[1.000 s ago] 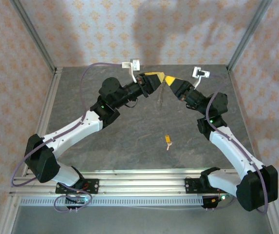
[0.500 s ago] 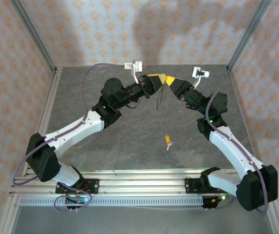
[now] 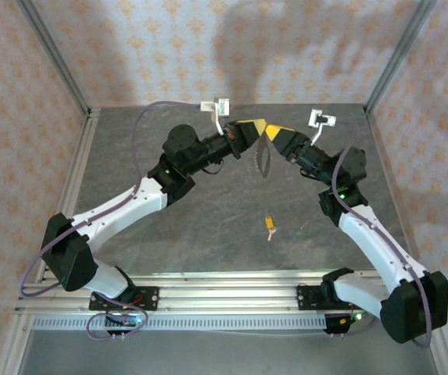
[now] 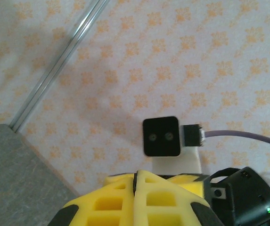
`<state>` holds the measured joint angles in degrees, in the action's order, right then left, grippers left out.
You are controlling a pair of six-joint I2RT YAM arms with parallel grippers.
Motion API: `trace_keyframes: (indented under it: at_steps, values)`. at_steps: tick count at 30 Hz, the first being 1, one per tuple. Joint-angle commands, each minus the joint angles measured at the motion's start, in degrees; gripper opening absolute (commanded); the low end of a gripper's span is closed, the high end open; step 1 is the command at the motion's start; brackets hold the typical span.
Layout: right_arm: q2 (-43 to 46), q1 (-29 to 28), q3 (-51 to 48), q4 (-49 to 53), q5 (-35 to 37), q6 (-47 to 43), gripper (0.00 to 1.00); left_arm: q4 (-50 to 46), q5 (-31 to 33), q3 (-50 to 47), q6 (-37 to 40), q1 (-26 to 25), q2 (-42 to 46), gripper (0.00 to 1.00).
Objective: Put the keys on the keyring
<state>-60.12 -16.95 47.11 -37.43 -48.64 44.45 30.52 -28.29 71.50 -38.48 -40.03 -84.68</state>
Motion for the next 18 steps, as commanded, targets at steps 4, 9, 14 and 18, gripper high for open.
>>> trace_keyframes:
  at_steps: [4, 9, 14, 18]
  values:
    - [5.3, 4.0, 2.6, 8.6, -2.5, -6.9, 0.32, -7.1, -6.1, 5.3, 7.5, 0.8, 2.8, 0.00]
    - [5.6, 6.7, 2.1, 8.7, -4.1, -6.5, 0.32, -11.8, -10.7, 8.3, 11.1, 2.3, 2.5, 0.00]
    - [5.1, 7.2, 2.4, 6.7, -7.6, -6.0, 0.32, -15.1, -15.1, 11.1, 12.5, 3.4, 1.5, 0.00]
    - [4.1, 7.2, 3.5, 4.3, -12.0, -4.6, 0.33, -17.2, -18.2, 13.1, 13.4, 3.9, 0.5, 0.00]
